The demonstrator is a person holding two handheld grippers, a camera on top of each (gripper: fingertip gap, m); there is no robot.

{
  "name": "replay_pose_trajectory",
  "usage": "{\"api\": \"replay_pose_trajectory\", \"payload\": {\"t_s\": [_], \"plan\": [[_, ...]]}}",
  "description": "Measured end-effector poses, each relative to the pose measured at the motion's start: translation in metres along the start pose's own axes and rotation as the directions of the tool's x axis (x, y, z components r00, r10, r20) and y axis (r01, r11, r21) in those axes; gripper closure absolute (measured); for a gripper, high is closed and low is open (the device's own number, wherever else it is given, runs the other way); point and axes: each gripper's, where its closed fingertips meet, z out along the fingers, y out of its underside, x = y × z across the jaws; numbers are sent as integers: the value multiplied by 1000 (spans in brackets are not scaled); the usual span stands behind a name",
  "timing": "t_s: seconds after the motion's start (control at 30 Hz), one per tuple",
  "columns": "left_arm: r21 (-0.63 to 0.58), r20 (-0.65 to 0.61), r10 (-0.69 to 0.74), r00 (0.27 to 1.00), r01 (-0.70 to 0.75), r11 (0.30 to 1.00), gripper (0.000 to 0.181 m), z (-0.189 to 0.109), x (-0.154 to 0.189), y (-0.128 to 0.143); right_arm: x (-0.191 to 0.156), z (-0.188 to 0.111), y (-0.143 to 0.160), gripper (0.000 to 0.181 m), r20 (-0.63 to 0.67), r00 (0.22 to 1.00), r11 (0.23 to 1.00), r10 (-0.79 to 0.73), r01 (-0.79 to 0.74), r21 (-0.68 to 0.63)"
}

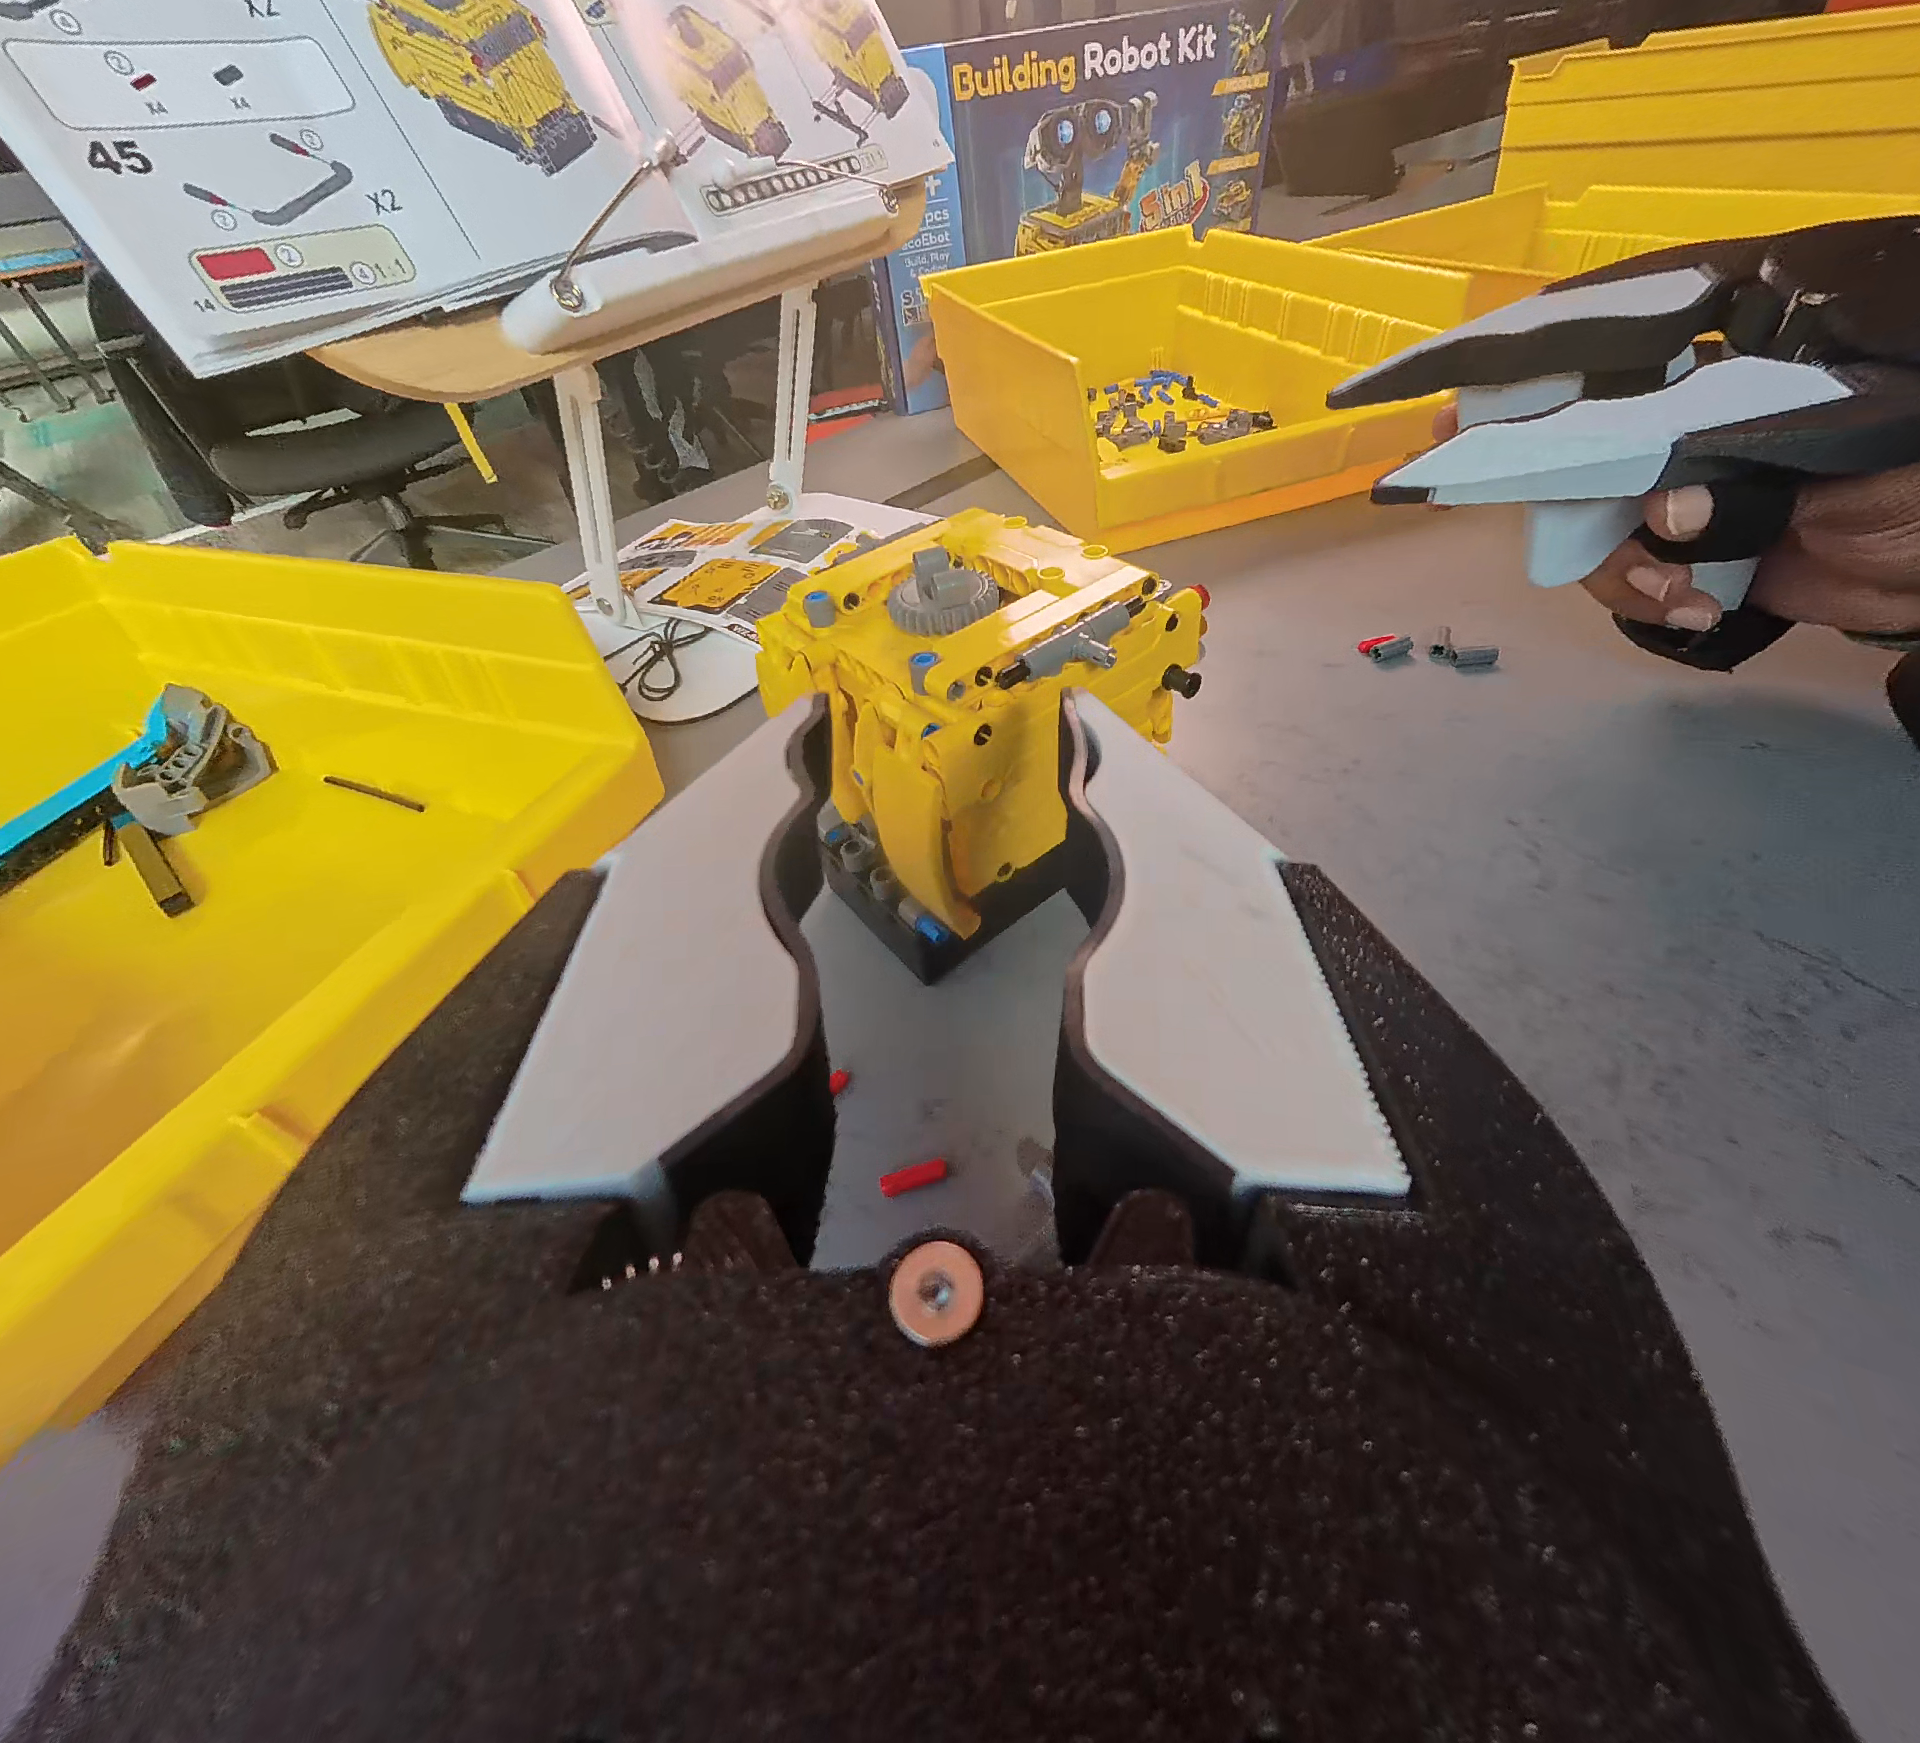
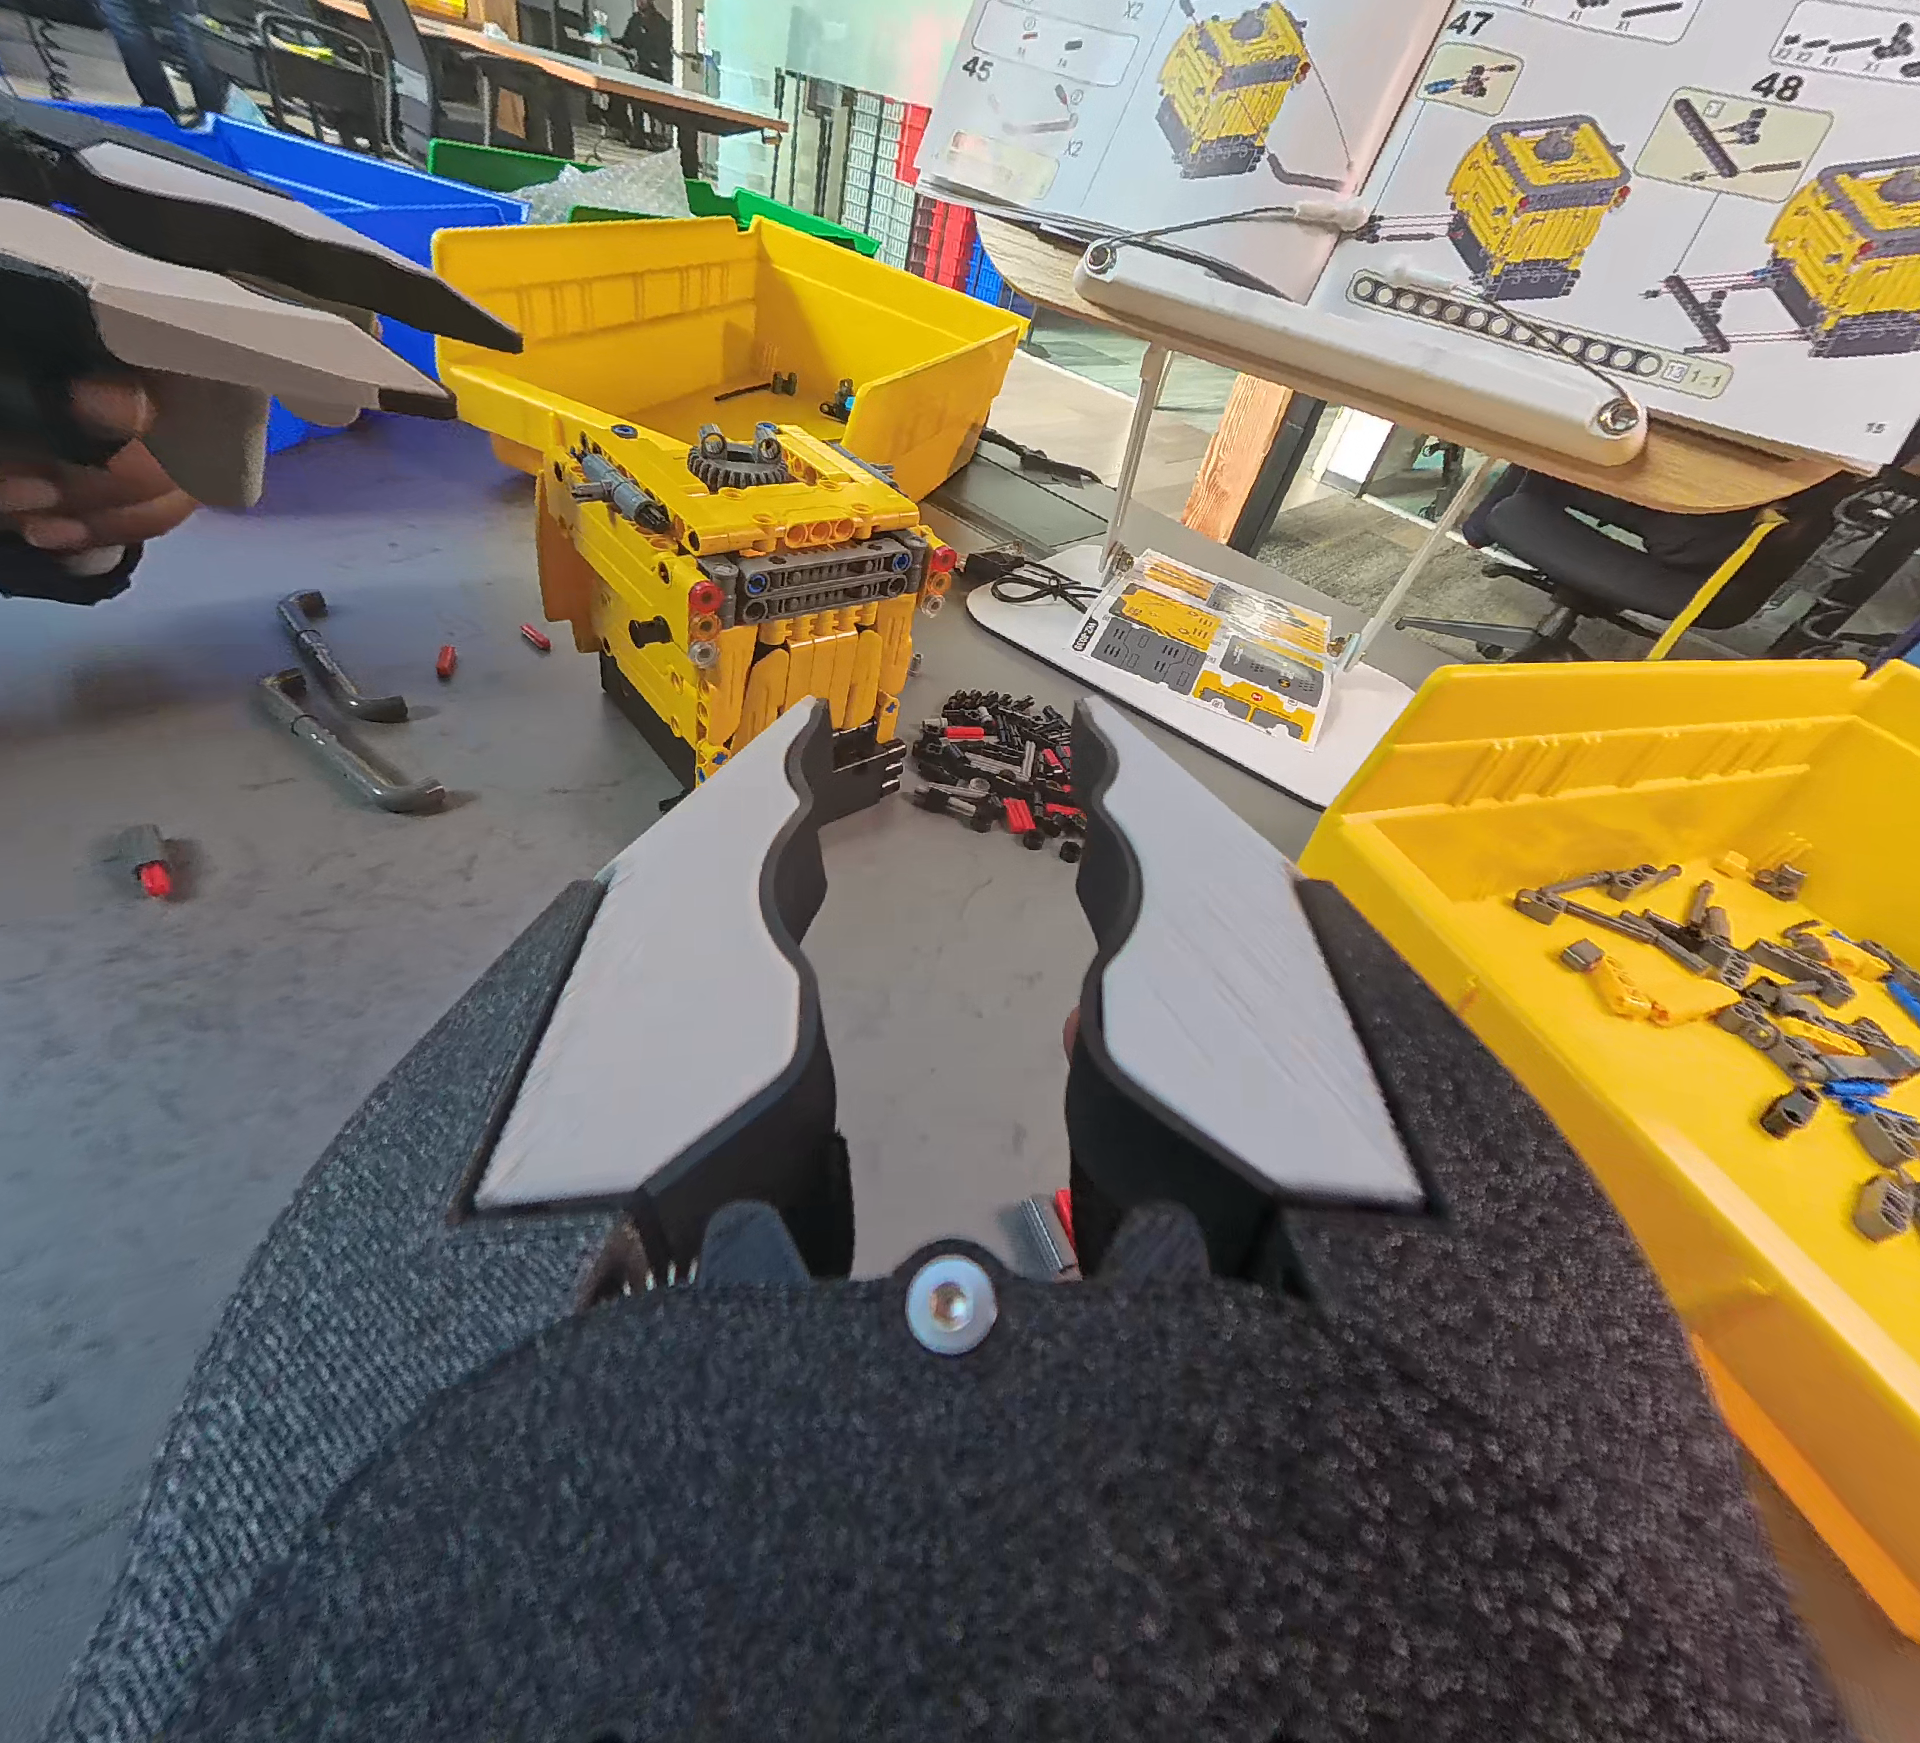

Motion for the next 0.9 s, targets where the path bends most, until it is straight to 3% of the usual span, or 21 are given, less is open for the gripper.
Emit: {"api": "replay_pose_trajectory", "payload": {"t_s": [0.23,0.47,0.6,0.9], "plan": [[16,-14,5,1000,-5,1000,142,-5,1,-6,-1,2,3,138,19,1000,1000,21,-21,-4],[-11,-111,57,992,-59,998,153,-4,16,0,3,-2,-2,146,15,1000,1000,7,-7,19],[-80,-231,103,968,-124,989,150,-10,24,12,0,-3,-5,150,28,1000,1000,-6,5,30],[-300,-488,-8,873,-159,941,155,-42,49,59,-27,1,3,158,123,988,995,-96,96,3]]}}
